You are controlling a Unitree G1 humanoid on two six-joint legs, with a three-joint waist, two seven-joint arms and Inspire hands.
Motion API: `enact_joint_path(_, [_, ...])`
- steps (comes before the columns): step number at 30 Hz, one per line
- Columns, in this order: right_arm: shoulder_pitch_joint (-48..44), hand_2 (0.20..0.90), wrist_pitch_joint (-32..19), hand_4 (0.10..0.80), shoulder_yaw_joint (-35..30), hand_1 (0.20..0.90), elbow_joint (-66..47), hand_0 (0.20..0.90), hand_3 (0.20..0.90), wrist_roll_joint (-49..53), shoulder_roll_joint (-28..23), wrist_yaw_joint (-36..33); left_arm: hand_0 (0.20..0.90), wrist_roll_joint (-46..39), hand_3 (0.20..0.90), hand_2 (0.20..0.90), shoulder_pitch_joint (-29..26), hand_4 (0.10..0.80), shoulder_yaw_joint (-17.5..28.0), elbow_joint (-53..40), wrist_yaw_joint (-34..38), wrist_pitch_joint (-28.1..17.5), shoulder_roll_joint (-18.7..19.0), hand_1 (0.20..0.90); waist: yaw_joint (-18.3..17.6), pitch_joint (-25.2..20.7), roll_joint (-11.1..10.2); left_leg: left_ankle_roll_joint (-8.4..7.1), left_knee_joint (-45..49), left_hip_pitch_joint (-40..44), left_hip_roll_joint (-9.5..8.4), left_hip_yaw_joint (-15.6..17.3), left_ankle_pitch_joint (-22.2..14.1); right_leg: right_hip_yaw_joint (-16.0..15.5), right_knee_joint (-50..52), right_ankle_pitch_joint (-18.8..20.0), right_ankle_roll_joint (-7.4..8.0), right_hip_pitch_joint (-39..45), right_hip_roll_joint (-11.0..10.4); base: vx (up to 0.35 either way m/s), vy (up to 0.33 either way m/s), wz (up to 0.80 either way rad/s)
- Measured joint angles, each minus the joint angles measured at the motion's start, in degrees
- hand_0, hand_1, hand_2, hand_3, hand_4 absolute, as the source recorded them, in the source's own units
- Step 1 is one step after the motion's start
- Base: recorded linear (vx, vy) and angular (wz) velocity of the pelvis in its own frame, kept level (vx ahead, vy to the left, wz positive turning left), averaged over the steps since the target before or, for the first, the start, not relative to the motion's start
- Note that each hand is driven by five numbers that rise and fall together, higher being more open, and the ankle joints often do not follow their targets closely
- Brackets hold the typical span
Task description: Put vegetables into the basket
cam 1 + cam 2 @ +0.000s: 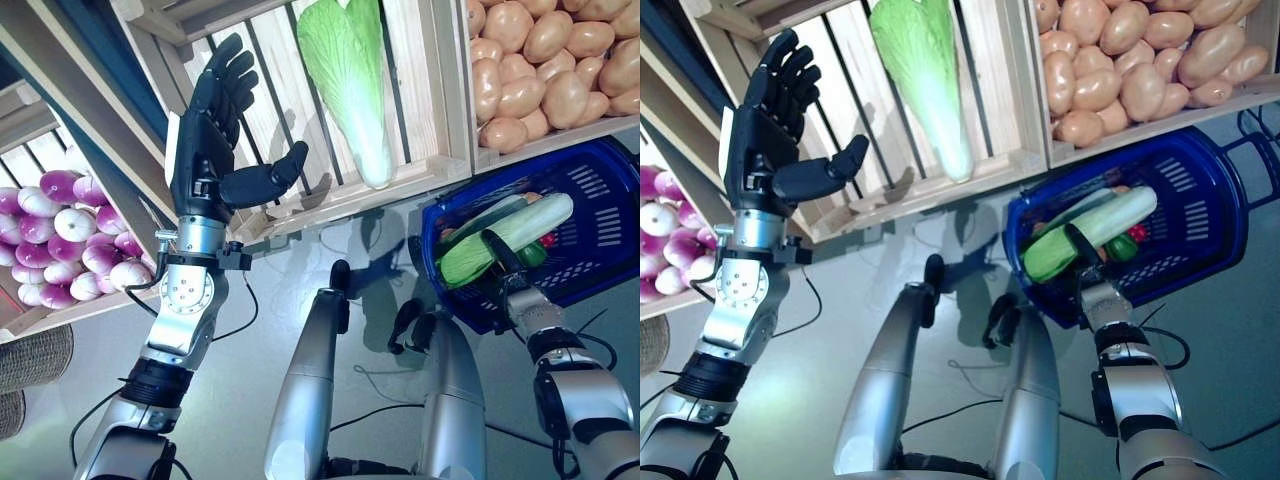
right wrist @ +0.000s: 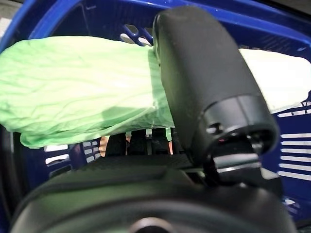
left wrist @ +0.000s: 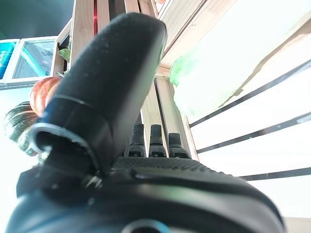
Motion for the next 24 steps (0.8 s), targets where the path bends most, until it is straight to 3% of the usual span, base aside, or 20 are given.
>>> enact_joint_path(7, [-0.11,0.9,-1.53,0.8,-1.03,0.9,0.08,0.9,0.9,0.11,0.09,-6.48,0.9,2.72,0.9,0.9,-0.01,0.8,-0.09,-0.01,-3.56,1.73,2.95,0.9,-0.27,-0.01,-0.01,-0.06,-0.68,0.17,0.07,-0.04,0.08,0.01,-0.67,0.09,0.1,0.09,0.15,0.021,-0.005,0.0])
enact_joint_path(14, [4.48,0.9,-8.14,0.8,-2.43,0.9,-6.0,0.9,0.9,7.34,0.31,-7.39,0.9,13.62,0.9,0.9,0.64,0.8,-2.26,-0.06,-5.4,6.04,12.39,0.9,-0.89,0.0,0.03,-0.14,-2.4,2.02,0.24,0.26,0.28,0.16,-2.9,0.64,0.63,1.96,0.57,0.029,0.004,-0.02])
enact_joint_path(19, [9.29,0.9,-11.31,0.8,-2.76,0.9,-13.15,0.9,0.9,9.34,0.63,-6.83,0.9,15.01,0.9,0.9,2.4,0.8,-1.57,-0.1,-5.37,7.71,17.21,0.9,-2.27,-0.01,0.02,0.05,-5.26,5.73,0.29,1.12,0.4,0.63,-5.53,1.07,0.98,5.16,0.62,0.019,0.037,-0.03])
enact_joint_path(21, [14.84,0.9,-13.13,0.8,-2.7,0.9,-20.72,0.9,0.9,9.25,2.53,-5.56,0.9,18.89,0.9,0.9,2.42,0.8,-0.31,-0.04,-4.33,8.87,17.78,0.9,-3.32,-0.02,0.01,0.15,-6.79,7.85,0.55,1.95,0.48,1.38,-7.04,1.47,1.46,6.68,0.77,0.038,0.055,-0.11])
enact_joint_path(24, [20.42,0.9,-13.09,0.8,-0.01,0.9,-27.32,0.9,0.9,8.45,4.75,-4.28,0.9,32.9,0.9,0.9,1.98,0.8,0.21,0.04,-0.58,10.07,20.99,0.9,-5.04,-0.03,-0.02,0.44,-8.44,9.86,1.28,3.59,0.39,2.59,-8.73,2.1,1.79,8.03,1.39,0.031,0.057,-0.24])
